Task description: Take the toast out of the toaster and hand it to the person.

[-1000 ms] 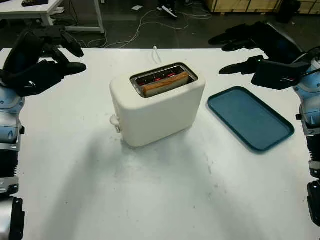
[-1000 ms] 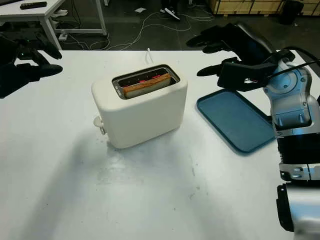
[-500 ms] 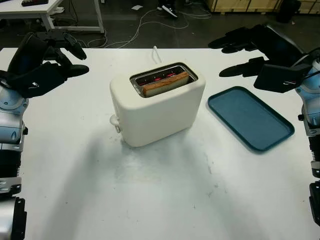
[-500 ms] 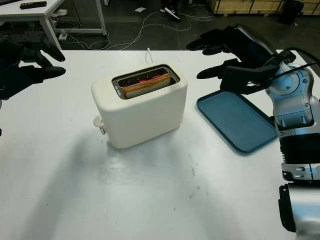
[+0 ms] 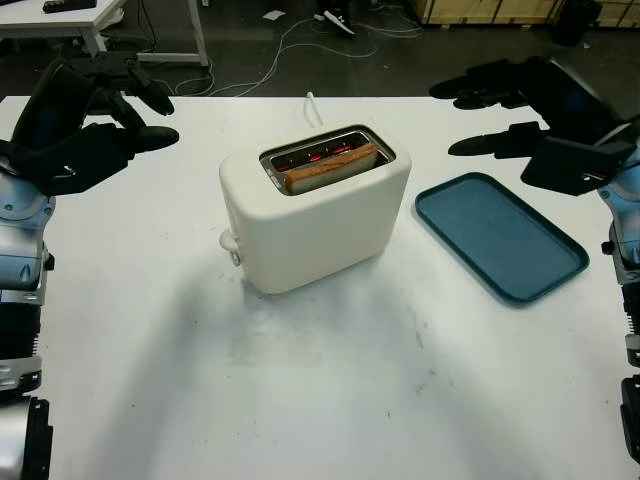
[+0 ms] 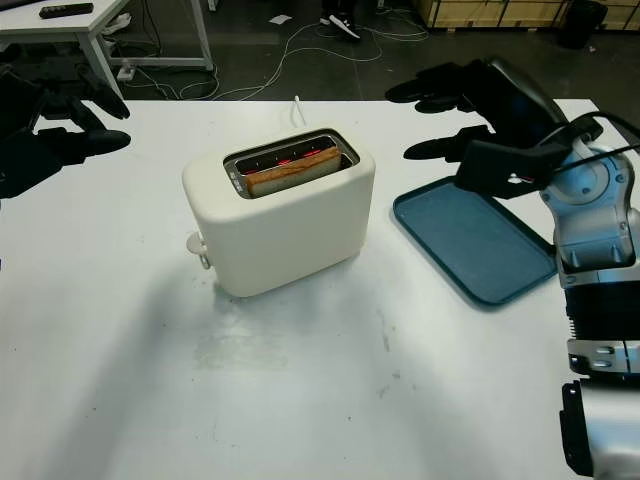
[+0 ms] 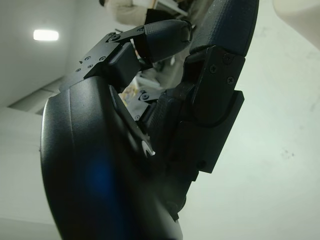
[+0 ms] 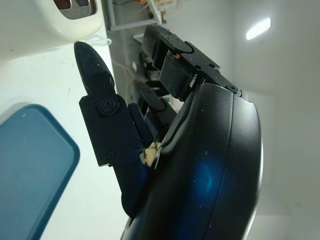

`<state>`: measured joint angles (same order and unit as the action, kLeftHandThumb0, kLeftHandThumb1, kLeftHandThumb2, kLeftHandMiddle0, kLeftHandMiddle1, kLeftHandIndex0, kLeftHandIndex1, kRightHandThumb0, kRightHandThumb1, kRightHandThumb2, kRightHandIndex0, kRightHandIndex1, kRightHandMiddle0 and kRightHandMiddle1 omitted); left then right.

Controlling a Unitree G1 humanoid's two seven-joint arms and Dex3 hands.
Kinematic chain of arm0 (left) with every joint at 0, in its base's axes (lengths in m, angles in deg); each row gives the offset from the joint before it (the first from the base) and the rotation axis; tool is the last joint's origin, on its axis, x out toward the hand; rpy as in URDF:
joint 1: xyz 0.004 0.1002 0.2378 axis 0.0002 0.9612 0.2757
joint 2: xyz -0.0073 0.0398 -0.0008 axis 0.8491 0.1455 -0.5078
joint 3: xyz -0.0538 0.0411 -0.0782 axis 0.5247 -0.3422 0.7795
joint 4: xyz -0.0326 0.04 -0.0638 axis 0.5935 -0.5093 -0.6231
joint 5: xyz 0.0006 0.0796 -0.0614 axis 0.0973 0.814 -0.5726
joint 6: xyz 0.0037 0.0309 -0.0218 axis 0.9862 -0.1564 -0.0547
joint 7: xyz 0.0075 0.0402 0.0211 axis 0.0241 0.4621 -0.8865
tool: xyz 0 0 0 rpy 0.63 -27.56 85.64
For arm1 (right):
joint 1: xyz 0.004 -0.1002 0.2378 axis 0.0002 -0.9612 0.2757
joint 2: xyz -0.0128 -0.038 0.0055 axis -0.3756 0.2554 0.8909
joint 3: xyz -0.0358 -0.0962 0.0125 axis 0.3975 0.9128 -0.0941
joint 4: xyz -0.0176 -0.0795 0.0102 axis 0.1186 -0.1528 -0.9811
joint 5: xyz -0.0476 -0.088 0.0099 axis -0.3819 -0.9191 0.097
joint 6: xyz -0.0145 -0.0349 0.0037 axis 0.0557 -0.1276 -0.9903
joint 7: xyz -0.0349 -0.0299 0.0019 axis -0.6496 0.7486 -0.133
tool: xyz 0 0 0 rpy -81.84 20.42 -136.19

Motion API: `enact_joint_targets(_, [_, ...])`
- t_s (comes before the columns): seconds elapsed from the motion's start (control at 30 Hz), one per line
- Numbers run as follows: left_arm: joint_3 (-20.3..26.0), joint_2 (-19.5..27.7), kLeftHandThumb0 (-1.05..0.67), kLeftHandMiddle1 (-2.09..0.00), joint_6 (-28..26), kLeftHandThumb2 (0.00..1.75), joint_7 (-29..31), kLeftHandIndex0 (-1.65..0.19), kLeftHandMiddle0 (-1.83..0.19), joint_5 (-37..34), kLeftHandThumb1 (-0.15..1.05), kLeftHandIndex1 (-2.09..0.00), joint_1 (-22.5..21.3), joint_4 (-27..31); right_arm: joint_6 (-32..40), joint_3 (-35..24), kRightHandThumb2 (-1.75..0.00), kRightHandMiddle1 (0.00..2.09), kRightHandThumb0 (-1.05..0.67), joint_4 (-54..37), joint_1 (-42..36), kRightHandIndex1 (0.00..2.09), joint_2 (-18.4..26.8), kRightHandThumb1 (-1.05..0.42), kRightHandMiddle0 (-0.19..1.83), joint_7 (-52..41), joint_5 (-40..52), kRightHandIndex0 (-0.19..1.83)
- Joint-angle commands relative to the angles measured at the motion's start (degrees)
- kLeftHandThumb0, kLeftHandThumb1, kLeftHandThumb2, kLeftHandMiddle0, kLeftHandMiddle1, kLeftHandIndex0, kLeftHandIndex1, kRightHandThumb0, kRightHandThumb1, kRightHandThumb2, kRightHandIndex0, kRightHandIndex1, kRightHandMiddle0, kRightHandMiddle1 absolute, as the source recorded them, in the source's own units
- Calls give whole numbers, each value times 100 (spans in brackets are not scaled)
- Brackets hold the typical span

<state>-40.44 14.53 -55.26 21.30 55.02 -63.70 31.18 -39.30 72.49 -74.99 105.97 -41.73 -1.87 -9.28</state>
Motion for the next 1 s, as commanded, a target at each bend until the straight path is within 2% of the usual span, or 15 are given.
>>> enact_joint_targets(0.0, [48,40,-105,-122,-20,0,-56,-67,-81,-2,88,-121,77,61,-1,-34,-1,0,-34,-20,-143,1,6,-75,77,33,63,85])
enact_joint_targets(0.27, [50,6,-105,-122,-39,0,-55,-68,-81,-15,88,-121,118,60,105,-67,0,0,-28,-120,-377,0,-9,-75,75,28,139,83])
enact_joint_targets(0.73, [42,-57,-105,-120,16,0,-75,-71,-82,-52,87,-118,121,1,101,17,0,1,-38,-25,-280,0,-41,-75,77,9,109,84])
enact_joint_targets(0.97, [31,-54,-105,-120,-32,0,-52,-72,-82,-24,87,-117,99,-6,214,18,0,0,-36,-129,-214,0,-10,-75,77,-82,129,83])
